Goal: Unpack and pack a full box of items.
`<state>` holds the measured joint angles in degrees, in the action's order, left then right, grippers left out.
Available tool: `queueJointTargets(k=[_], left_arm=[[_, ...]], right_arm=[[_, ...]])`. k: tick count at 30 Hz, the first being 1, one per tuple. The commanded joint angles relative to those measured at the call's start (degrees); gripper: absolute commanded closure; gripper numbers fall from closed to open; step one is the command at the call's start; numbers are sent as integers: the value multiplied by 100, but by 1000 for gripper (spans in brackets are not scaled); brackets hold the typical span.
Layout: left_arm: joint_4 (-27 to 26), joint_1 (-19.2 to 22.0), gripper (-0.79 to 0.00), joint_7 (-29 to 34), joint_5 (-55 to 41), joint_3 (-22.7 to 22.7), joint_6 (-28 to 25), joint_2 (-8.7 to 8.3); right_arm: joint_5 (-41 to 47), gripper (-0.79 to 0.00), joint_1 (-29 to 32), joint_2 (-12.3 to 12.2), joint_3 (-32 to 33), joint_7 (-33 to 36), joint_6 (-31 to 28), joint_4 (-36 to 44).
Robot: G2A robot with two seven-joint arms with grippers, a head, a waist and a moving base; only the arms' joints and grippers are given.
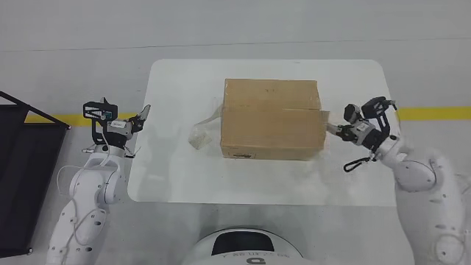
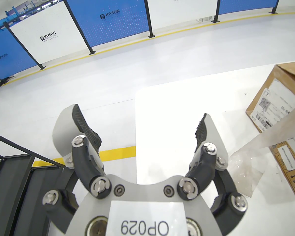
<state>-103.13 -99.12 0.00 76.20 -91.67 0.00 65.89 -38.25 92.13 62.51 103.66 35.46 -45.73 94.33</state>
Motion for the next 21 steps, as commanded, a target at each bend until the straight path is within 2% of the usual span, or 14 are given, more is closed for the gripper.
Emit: queueJointTargets(k=[1,5,10,15,21], left_arm=[[0,0,-785,0,0,0,0,0],[0,0,-785,0,0,0,0,0],[0,0,-785,0,0,0,0,0],[0,0,-785,0,0,0,0,0],[0,0,-785,0,0,0,0,0]], right_arm=[[347,-785,-7,-54,49,381,-357,-41],[723,-785,132,-160,72,868,-1034,36],[718,-785,411,-242,111,1026,-1221,365],[144,-785,471,-274,25,1023,-865,604],[-1059,-785,413,-250,-292,578,-149,780]])
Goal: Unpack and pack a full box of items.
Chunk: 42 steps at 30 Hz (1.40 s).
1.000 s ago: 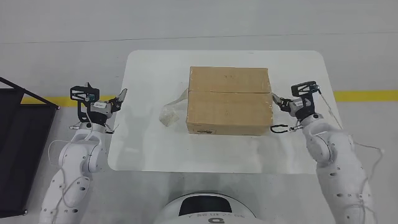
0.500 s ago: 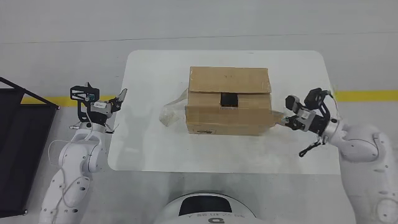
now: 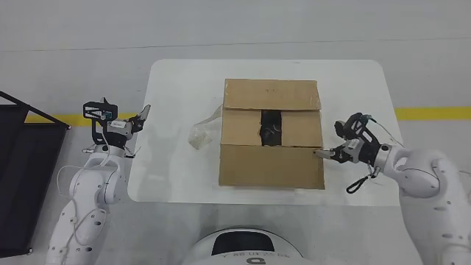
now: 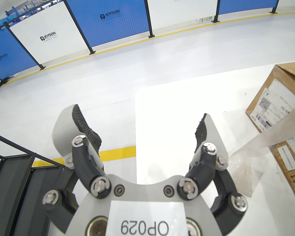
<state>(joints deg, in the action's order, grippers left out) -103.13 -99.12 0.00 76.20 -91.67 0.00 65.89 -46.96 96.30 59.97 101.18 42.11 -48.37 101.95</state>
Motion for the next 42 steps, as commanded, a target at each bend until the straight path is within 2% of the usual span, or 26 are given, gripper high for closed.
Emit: queueJointTargets(k=[1,7,18,20,25,30,36,37,40,42], left_arm=[[0,0,-785,0,0,0,0,0],[0,0,-785,0,0,0,0,0],[0,0,-785,0,0,0,0,0],[0,0,-785,0,0,0,0,0],[0,0,-785,0,0,0,0,0],[0,0,-785,0,0,0,0,0],[0,0,-785,0,0,0,0,0],[0,0,-785,0,0,0,0,0],[0,0,-785,0,0,0,0,0],[0,0,-785,0,0,0,0,0]], right_arm=[[-350,-785,-1,8,-89,-181,207,43],[-727,-785,54,7,-229,-529,543,121],[-682,-785,72,3,-248,-606,555,136],[-440,-785,75,2,-293,-661,487,11],[620,-785,96,-96,39,-636,-412,-232],[1184,-785,44,-149,72,-517,-297,-262],[1184,-785,44,-149,72,-517,-297,-262],[1174,-785,20,-144,79,-589,-150,-270],[860,-785,-238,-90,-119,-1013,869,-261],[651,-785,-403,-67,-372,-1133,1101,-294]])
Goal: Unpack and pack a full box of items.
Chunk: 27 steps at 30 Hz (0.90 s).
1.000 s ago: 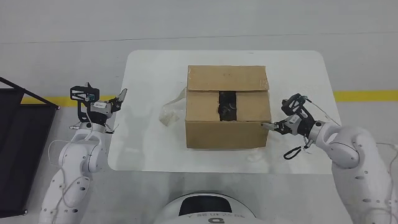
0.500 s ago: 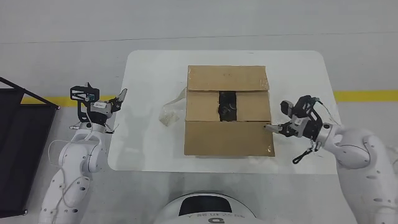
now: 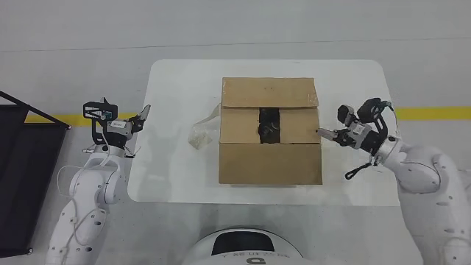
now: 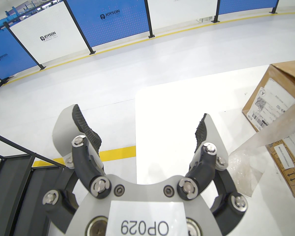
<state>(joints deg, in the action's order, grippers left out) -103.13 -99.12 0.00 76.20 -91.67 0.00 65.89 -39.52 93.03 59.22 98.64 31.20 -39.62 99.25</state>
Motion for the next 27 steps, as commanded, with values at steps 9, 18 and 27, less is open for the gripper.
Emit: queueJointTargets(k=[9,18,27], left_arm=[[0,0,-785,0,0,0,0,0],[0,0,-785,0,0,0,0,0],[0,0,-785,0,0,0,0,0]], right_arm=[[-1299,-785,-623,81,-861,-318,1481,-207],[-1865,-785,-852,125,-1173,-284,2310,-318],[-999,-776,-1257,185,-1166,-229,2673,-341]])
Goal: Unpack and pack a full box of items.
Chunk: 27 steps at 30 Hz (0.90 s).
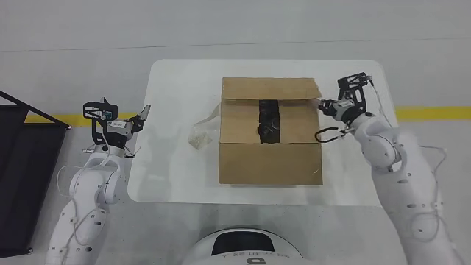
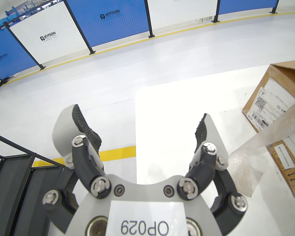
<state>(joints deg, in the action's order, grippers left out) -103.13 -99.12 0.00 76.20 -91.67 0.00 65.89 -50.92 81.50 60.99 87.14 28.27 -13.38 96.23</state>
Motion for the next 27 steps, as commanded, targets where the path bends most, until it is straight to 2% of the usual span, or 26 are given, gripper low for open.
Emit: queueJointTargets(k=[1,3,7,11,12,16,17,20,23,27], left_arm=[[0,0,-785,0,0,0,0,0],[0,0,-785,0,0,0,0,0],[0,0,-785,0,0,0,0,0],[0,0,-785,0,0,0,0,0],[0,0,-785,0,0,0,0,0],[0,0,-785,0,0,0,0,0],[0,0,-785,0,0,0,0,0],[0,0,-785,0,0,0,0,0],[0,0,-785,0,0,0,0,0],[0,0,-785,0,0,0,0,0]], right_arm=[[347,-767,-248,21,-52,167,93,-123],[616,-745,-631,44,-152,462,230,-380],[893,-576,-1595,128,-538,910,706,-1170],[917,-570,-2485,239,-1026,1257,1152,-2077],[863,-597,-2650,264,-1148,1371,1273,-2286],[730,-610,-3179,360,-1541,1624,1499,-2929],[785,-643,-3219,371,-1557,1579,1443,-2972],[993,-773,-3112,341,-1381,1426,1153,-2813],[1445,-785,-2560,227,-858,1320,487,-2069],[2185,-785,-1248,23,188,1495,-738,-703]])
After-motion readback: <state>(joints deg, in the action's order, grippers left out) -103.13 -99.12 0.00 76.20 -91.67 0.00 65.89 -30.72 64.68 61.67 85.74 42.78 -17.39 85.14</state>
